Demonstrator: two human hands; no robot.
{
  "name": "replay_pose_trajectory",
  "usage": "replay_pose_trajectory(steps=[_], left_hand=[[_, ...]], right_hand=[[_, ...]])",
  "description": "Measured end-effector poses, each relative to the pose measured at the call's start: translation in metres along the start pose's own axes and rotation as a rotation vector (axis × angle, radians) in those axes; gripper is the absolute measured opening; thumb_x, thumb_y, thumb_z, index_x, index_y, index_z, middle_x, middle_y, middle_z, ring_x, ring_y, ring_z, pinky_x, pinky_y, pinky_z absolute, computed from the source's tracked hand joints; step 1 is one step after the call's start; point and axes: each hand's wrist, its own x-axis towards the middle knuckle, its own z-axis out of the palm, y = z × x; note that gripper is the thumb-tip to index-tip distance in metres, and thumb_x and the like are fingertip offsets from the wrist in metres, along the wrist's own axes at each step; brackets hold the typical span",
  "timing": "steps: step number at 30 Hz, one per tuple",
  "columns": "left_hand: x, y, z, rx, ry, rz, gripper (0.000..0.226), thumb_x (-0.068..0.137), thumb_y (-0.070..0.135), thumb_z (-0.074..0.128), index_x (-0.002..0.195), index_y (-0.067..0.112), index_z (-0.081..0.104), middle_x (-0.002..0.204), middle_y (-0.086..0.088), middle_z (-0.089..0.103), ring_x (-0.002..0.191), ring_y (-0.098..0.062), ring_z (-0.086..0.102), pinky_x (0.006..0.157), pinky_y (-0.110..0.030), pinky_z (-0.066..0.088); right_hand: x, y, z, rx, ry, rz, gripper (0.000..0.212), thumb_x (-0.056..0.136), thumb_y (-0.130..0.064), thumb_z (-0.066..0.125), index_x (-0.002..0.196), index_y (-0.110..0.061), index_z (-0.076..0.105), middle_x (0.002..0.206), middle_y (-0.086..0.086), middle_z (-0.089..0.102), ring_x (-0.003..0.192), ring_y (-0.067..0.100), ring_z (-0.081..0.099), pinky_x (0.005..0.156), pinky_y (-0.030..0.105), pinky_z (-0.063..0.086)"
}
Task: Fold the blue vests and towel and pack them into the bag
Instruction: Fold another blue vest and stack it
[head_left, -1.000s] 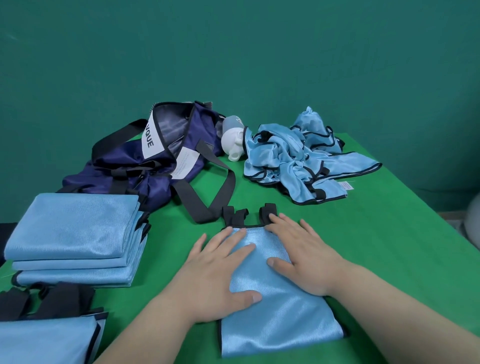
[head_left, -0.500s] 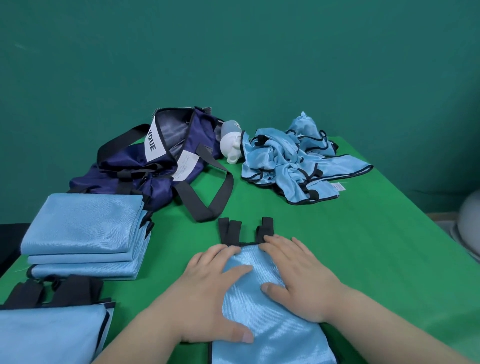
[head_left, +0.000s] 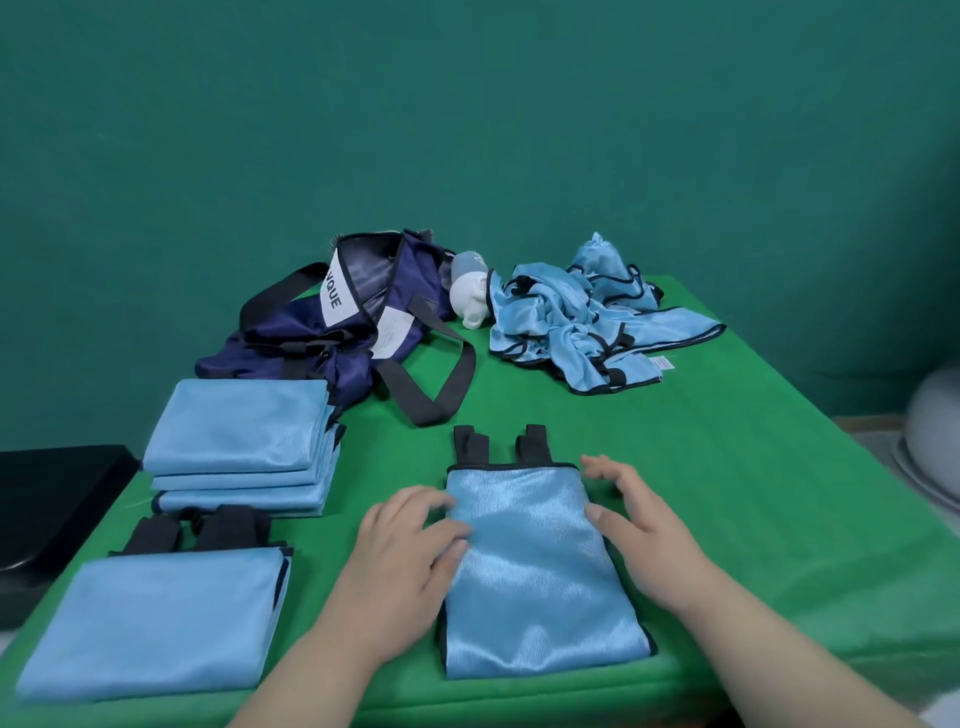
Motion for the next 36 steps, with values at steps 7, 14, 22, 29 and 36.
replay_pose_trajectory(steps=[7, 14, 22, 29, 36], left_hand=[[-0.05, 0.029, -0.016, -0.088, -0.277, 0.091, 0.068, 0.085, 0.084, 0.041, 0.139, 0.043, 0.048, 0.153, 0.031, 0.024, 0.147, 0.009, 0.004, 0.121, -0.027, 0.0], [-0.064, 0.034, -0.012, 0.064, -0.343, 0.048, 0.075, 0.079, 0.077, 0.045, 0.146, 0.046, 0.037, 0.152, 0.035, 0.012, 0.147, 0.01, -0.001, 0.121, -0.027, -0.008], [-0.06, 0.035, -0.012, 0.007, -0.289, 0.041, 0.071, 0.079, 0.077, 0.033, 0.141, 0.045, 0.046, 0.147, 0.036, 0.022, 0.142, 0.015, 0.005, 0.118, -0.022, -0.005], [-0.053, 0.033, -0.006, 0.02, -0.122, 0.067, 0.04, 0.078, 0.056, 0.059, 0.113, 0.038, 0.067, 0.121, 0.026, 0.063, 0.119, 0.002, 0.055, 0.105, -0.023, 0.028], [-0.046, 0.042, -0.014, -0.174, 0.007, -0.007, 0.009, 0.081, 0.039, 0.056, 0.088, 0.038, 0.061, 0.083, 0.025, 0.061, 0.084, 0.003, 0.052, 0.091, -0.022, 0.037]], right_hand=[[-0.071, -0.001, 0.001, -0.247, -0.12, -0.253, 0.042, 0.075, -0.055, 0.073, 0.113, -0.05, 0.056, 0.142, -0.028, 0.046, 0.147, 0.0, 0.024, 0.119, 0.031, 0.025], [-0.086, -0.003, 0.0, -0.611, -0.236, -0.277, 0.072, 0.071, -0.063, 0.064, 0.139, -0.04, 0.051, 0.148, -0.032, 0.027, 0.147, -0.008, 0.013, 0.12, 0.02, 0.012], [-0.083, 0.0, -0.002, -0.422, -0.098, -0.274, 0.026, 0.085, -0.025, 0.072, 0.11, -0.033, 0.069, 0.13, -0.029, 0.053, 0.129, -0.021, 0.035, 0.112, 0.01, 0.026], [-0.078, -0.001, 0.001, -0.238, 0.006, -0.269, 0.007, 0.087, -0.033, 0.063, 0.089, -0.039, 0.066, 0.114, -0.024, 0.065, 0.118, 0.004, 0.057, 0.1, 0.012, 0.037], [-0.079, -0.006, 0.003, -0.049, 0.083, -0.191, 0.01, 0.083, -0.027, 0.063, 0.086, -0.037, 0.066, 0.106, -0.014, 0.07, 0.115, 0.011, 0.062, 0.1, 0.023, 0.044]])
